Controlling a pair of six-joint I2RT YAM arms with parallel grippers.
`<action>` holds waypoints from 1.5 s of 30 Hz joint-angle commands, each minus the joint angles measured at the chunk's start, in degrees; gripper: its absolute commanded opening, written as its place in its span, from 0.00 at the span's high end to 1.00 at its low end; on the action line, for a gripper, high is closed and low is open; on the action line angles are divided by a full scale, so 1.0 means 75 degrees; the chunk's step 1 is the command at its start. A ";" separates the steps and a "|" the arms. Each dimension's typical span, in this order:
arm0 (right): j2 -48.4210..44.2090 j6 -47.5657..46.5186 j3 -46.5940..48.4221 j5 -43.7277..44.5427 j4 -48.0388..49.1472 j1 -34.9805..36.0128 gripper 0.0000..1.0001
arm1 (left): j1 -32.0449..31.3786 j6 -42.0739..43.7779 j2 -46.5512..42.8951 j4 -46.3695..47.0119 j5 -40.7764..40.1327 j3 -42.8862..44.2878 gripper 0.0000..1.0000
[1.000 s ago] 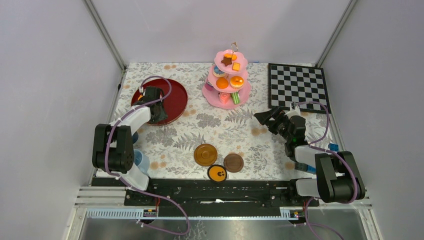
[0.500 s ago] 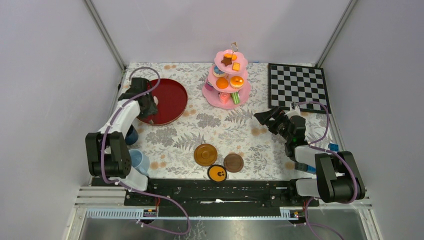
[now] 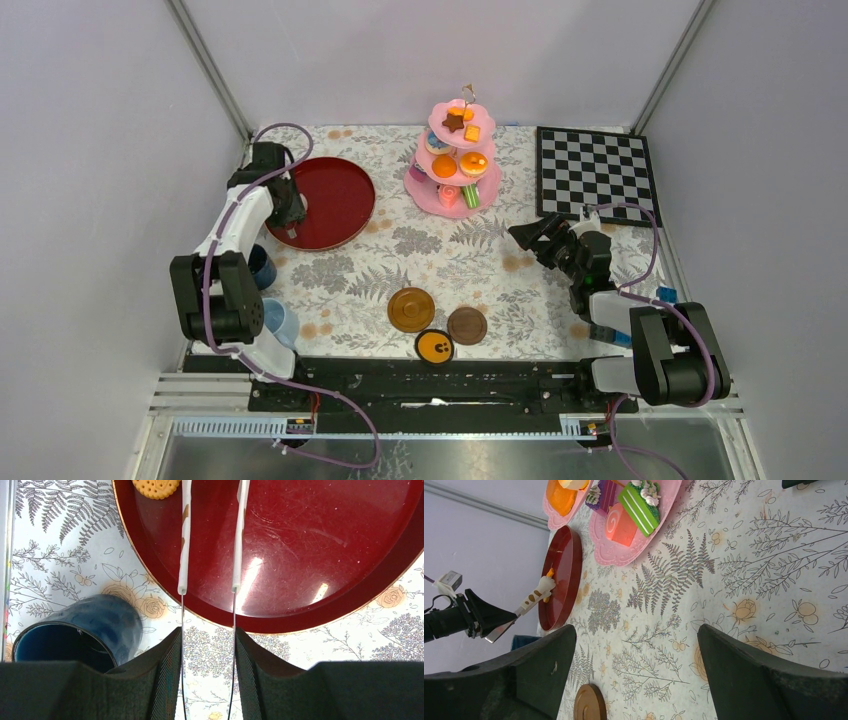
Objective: Serve the afternoon tea
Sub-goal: Pick up the desert from the tray.
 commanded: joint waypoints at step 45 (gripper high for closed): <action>0.0132 0.0049 0.0006 -0.0098 0.0490 -0.0033 0.02 | 0.0137 0.0529 0.0727 0.0595 -0.1123 0.1394 0.56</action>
